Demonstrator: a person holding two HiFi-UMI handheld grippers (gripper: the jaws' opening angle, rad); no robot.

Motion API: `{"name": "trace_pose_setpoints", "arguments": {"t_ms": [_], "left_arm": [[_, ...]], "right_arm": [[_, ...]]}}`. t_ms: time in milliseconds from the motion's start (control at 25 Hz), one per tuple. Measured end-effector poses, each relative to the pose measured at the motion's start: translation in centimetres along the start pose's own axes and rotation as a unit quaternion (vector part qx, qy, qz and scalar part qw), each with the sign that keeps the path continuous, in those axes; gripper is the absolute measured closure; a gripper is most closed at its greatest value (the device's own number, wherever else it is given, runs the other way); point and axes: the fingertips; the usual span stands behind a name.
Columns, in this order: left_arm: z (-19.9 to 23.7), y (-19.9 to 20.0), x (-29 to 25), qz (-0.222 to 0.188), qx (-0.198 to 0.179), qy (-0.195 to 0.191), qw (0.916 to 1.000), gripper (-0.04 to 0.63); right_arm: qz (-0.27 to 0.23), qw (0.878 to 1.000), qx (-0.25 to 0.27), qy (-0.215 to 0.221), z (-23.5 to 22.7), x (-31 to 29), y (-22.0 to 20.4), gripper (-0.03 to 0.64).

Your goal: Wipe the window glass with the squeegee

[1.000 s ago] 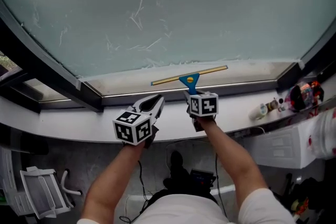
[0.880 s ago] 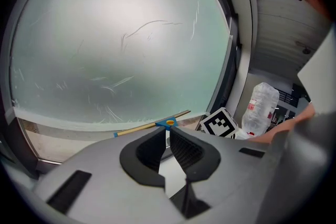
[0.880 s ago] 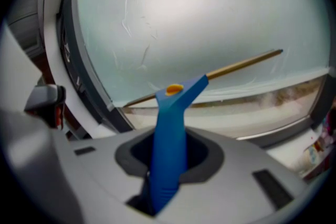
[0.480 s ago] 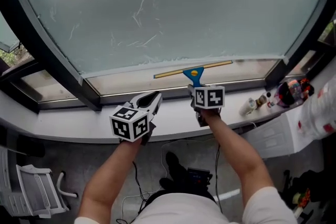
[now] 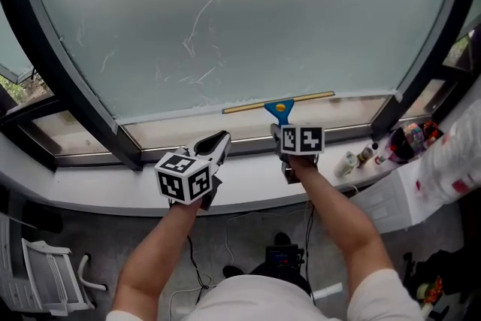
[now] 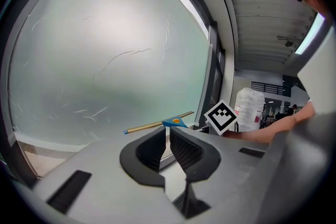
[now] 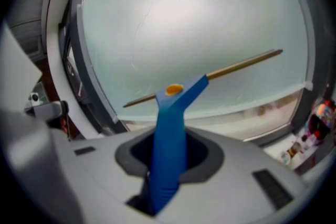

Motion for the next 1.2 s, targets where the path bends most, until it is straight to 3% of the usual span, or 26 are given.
{"name": "trace_pose_setpoints", "arguments": {"t_ms": [600,840,1200], "left_arm": [[-6.7,6.0,-14.4,-0.039,0.005,0.011,0.9992,0.548],[-8.0,6.7,-17.1,-0.040,0.002,0.024,0.9989,0.548],[-7.4,7.7,-18.4,-0.028,-0.015,-0.002,0.9995,0.548]], "right_arm": [[-0.008,0.998,0.058,0.018,-8.9,4.5,10.4,0.511],[-0.011,0.998,0.068,0.017,-12.1,5.2,12.1,0.511],[-0.028,0.999,0.044,0.013,-12.6,5.4,14.2,0.511]]}}
Point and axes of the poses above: the fingertips, and each gripper's own axes: x backward along the fingers, z to its left, y out of its top, and after that the axes turned 14 degrees about -x, right-handed
